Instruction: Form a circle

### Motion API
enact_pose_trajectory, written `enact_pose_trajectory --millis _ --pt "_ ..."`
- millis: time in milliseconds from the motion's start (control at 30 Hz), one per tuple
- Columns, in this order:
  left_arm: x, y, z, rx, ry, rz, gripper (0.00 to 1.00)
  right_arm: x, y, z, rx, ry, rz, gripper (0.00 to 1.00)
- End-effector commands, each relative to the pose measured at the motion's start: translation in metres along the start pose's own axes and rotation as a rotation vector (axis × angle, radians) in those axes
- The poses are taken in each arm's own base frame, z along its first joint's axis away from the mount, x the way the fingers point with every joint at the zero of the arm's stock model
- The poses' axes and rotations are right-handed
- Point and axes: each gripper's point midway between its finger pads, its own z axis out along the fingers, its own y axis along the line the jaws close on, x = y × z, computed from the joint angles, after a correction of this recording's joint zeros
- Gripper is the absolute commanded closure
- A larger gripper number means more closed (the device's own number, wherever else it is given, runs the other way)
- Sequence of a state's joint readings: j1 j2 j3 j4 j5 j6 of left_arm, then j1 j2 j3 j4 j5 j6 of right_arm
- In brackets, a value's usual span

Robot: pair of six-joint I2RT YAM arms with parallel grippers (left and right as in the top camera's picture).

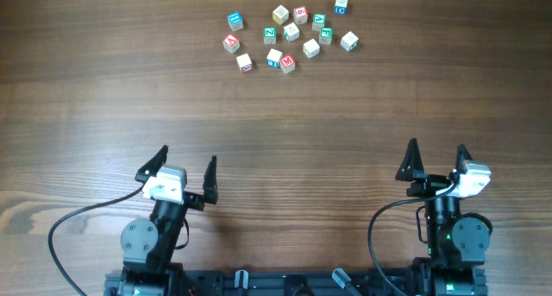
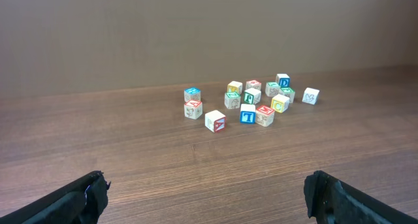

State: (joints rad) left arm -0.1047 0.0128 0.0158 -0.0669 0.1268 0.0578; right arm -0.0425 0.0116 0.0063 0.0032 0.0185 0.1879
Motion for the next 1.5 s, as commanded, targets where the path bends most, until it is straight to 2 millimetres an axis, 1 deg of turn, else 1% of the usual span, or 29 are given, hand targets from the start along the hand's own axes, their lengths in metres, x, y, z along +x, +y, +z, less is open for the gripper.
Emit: enact_pose_trajectory --millis 0,1000,1067,1100,1167,1200,1233,1300,1367,1467 --pt "0.003 0.001 0.000 -0.008 0.001 -0.013 0.00 0.000 0.004 0.000 -0.022 -0.002 -0.002 0.00" --pt "0.003 0.001 0.000 -0.008 0.001 -0.013 0.00 0.000 0.004 0.000 -0.022 -0.002 -0.002 0.01" --pt "0.000 0.001 0.000 -0.008 -0.013 -0.012 0.00 0.000 0.004 0.000 -0.022 -0.002 -0.002 0.00" --pt "-0.002 0.001 0.000 -0.005 -0.017 -0.012 0.00 0.000 0.004 0.000 -0.022 -0.002 -0.003 0.00" --pt "0.002 -0.005 0.000 0.029 -0.002 -0.013 0.00 0.000 0.004 0.000 -0.022 -0.002 -0.002 0.00" --pt "0.002 -0.001 0.000 0.003 -0.002 -0.012 0.00 0.000 0.004 0.000 -0.022 -0.002 -0.002 0.00" --pt "-0.001 0.004 0.000 -0.028 -0.016 -0.011 0.00 0.000 0.004 0.000 -0.022 -0.002 -0.002 0.00" --pt "-0.014 -0.010 0.000 0.057 -0.066 -0.002 0.00 0.000 0.004 0.000 -0.022 -0.002 -0.003 0.00" --pt "-0.024 -0.020 -0.003 0.115 -0.096 0.007 0.00 0.000 0.004 0.000 -0.022 -0.002 -0.002 0.00" --pt "-0.031 -0.021 -0.010 0.113 -0.010 -0.052 0.00 0.000 0.004 0.000 -0.022 -0.002 -0.002 0.00"
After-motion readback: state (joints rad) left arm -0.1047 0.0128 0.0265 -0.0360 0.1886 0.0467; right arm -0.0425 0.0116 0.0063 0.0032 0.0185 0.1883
